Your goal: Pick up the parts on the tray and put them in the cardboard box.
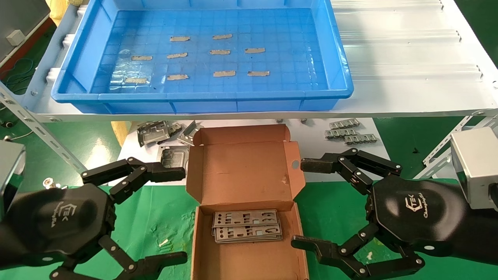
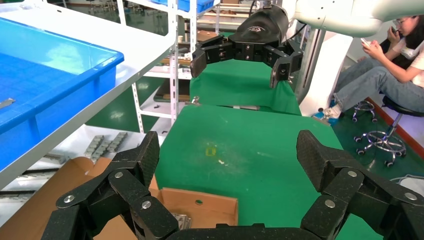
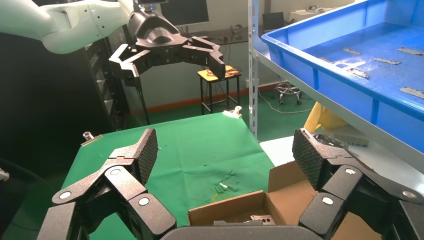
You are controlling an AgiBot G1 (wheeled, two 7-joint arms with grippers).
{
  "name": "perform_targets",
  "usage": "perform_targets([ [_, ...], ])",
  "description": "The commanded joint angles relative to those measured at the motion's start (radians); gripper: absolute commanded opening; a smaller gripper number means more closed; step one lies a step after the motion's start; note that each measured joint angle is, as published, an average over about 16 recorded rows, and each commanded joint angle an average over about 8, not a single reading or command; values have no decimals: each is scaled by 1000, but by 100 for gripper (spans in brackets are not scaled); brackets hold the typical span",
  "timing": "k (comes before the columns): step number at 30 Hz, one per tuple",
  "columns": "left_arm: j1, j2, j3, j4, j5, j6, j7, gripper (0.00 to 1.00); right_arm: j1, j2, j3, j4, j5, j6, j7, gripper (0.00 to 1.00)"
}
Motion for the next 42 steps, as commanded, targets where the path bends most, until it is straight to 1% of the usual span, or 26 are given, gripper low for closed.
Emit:
perform_targets([
  [1, 0, 0, 0, 0, 0, 0, 0, 100, 0, 0, 0, 0, 0, 0, 0, 100],
  [42, 0, 0, 0, 0, 0, 0, 0, 100, 0, 0, 0, 0, 0, 0, 0, 100],
])
